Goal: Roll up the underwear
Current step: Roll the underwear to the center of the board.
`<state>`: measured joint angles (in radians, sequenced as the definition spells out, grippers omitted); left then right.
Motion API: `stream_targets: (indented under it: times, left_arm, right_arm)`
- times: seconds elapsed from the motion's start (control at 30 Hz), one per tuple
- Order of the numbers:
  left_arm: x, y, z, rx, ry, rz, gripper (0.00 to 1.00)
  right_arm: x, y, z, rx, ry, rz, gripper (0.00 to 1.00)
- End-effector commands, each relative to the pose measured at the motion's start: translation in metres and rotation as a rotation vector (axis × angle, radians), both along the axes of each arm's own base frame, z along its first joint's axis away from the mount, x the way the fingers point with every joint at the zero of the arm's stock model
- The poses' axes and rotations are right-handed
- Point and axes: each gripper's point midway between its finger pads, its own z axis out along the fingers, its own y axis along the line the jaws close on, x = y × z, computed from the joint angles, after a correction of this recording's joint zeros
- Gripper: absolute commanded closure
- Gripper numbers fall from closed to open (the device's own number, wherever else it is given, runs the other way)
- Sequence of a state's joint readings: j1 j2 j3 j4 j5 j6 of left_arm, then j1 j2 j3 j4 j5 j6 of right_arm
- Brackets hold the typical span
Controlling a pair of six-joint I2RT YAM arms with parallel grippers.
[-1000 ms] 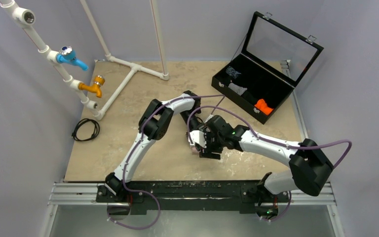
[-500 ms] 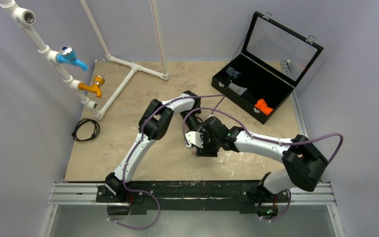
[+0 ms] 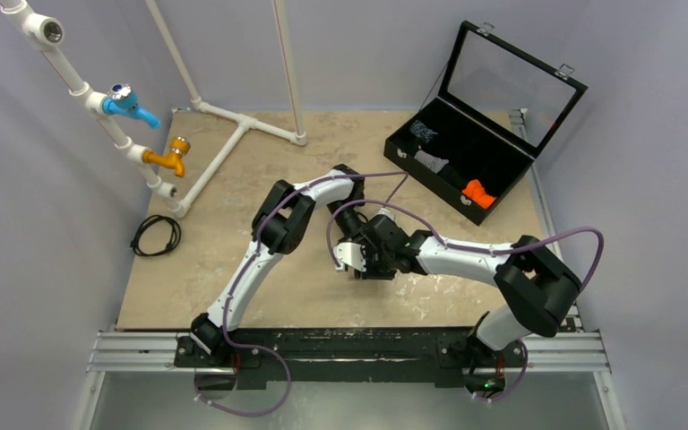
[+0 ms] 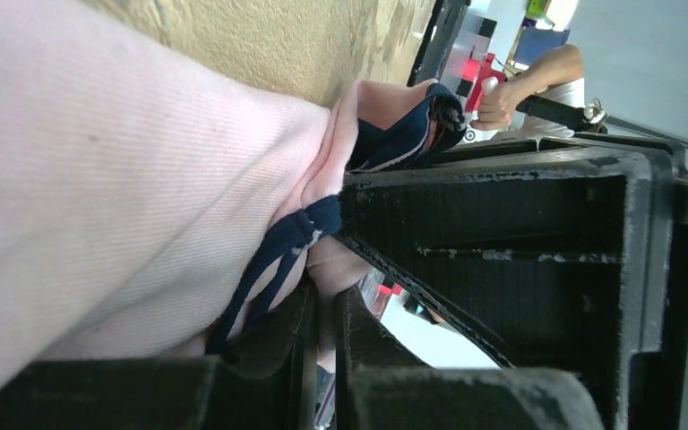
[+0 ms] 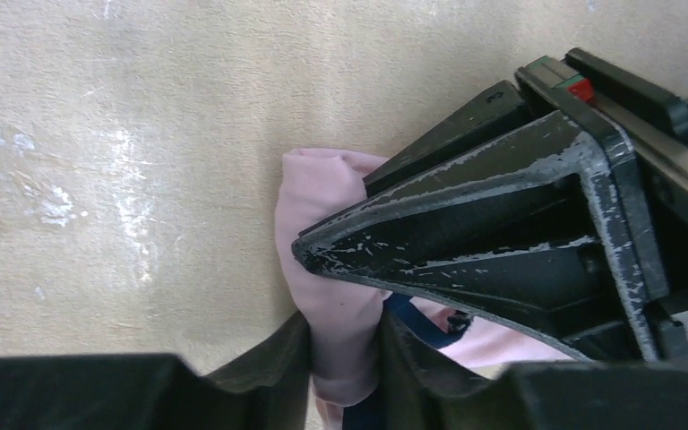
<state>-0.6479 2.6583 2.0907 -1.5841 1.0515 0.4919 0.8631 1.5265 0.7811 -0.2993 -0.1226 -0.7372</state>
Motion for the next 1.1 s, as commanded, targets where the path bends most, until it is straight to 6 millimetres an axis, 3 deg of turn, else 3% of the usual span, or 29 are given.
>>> stream_targets:
  times: [0.0, 0.13, 0.2, 0.23, 0.33, 0.57, 0.83, 1.07]
  left_arm:
    - [0.009, 0.008, -0.027, 0.007, -0.057, -0.032, 0.97]
    - [0.008, 0.008, -0.023, 0.008, -0.055, -0.031, 0.83]
    - [0.008, 0.009, -0.021, 0.008, -0.062, -0.032, 0.75]
    - [0.009, 0.011, -0.018, 0.014, -0.073, -0.037, 0.61]
    - [0.012, 0.014, -0.007, 0.013, -0.112, -0.037, 0.54]
    - [0.026, 0.03, 0.007, 0.033, -0.192, -0.024, 0.51]
    - [0.041, 0.057, 0.01, 0.081, -0.265, 0.005, 0.51]
    - [0.047, 0.086, 0.032, 0.078, -0.343, 0.051, 0.51]
  right_arm:
    - [-0.009, 0.0, -0.008, -0.01, 0.047, 0.024, 0.78]
    - [-0.019, -0.004, -0.013, -0.035, 0.096, 0.036, 0.99]
    - [-0.023, -0.006, -0.015, -0.049, 0.116, 0.041, 1.0]
    - [-0.028, -0.009, -0.018, -0.065, 0.146, 0.045, 1.0]
    - [-0.034, -0.013, -0.02, -0.084, 0.182, 0.047, 1.0]
    - [-0.044, -0.017, -0.022, -0.1, 0.238, 0.041, 1.0]
    - [-0.05, -0.014, -0.018, -0.077, 0.264, 0.028, 1.0]
    - [-0.052, -0.008, -0.015, -0.066, 0.307, 0.026, 1.0]
